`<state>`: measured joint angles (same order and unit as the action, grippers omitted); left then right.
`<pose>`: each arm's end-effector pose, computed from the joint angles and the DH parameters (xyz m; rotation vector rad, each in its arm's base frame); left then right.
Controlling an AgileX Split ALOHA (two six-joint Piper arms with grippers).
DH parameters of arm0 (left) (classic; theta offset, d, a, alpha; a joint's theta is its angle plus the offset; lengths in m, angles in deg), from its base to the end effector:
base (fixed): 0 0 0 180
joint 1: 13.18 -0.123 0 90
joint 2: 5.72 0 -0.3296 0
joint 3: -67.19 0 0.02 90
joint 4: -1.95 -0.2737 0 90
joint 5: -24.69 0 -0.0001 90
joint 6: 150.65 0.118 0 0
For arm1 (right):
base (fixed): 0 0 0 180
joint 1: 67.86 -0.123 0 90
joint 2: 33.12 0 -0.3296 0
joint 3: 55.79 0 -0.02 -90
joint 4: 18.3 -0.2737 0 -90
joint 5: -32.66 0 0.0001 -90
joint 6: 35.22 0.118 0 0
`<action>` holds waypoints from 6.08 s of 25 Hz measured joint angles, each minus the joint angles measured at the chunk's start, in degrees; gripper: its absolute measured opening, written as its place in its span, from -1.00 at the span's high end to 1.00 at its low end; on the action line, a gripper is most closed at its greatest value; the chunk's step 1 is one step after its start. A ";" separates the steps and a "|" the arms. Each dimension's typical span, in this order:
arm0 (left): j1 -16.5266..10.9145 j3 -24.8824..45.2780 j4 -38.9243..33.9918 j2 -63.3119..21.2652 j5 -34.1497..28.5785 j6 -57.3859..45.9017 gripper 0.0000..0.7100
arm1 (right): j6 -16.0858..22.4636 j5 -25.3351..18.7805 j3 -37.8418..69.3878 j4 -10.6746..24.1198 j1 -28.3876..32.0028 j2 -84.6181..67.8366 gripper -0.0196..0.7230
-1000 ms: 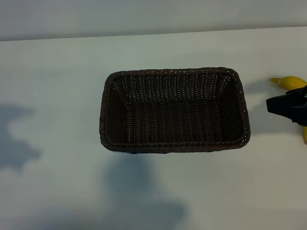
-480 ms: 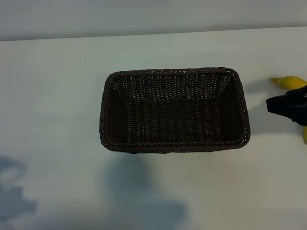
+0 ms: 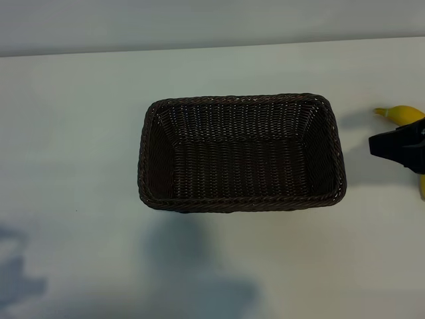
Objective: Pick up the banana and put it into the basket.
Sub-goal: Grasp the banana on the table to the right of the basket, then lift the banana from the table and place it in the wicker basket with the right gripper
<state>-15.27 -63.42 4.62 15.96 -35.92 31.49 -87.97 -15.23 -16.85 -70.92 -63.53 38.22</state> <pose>0.0343 -0.0035 0.2740 -0.0043 2.2971 -0.0204 0.2186 0.0533 0.2819 -0.3964 2.3456 0.6590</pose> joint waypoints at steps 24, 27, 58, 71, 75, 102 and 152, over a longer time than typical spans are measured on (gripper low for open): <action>0.00 0.24 0.00 -15.36 0.20 0.00 -0.39 | 7.43 4.29 -4.90 1.79 0.00 4.92 -0.47; 0.00 0.24 0.00 -15.36 0.20 0.00 -0.39 | 7.68 2.88 -9.05 2.79 0.00 9.63 -0.47; 0.00 0.24 0.00 -15.36 0.20 0.00 -0.39 | 43.30 -0.27 -26.20 47.17 0.00 28.34 -0.47; 0.00 0.24 0.00 -15.36 0.20 0.00 -0.39 | 43.30 3.16 -26.84 50.35 0.62 41.95 -0.47; 0.00 0.24 0.00 -15.36 0.20 0.00 -0.39 | 43.30 4.42 -26.84 50.35 0.62 44.74 -0.47; 0.00 0.24 0.00 -15.36 0.25 0.00 -0.39 | 46.18 -6.06 -34.41 52.33 0.62 40.82 -0.18; 0.00 0.30 0.00 -15.36 0.30 0.00 -0.39 | 22.65 1.07 -38.79 48.24 -42.04 40.25 -0.18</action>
<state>-15.27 -63.12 4.62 0.60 -35.62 31.49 -65.32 -14.16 -55.65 -22.68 -105.57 78.47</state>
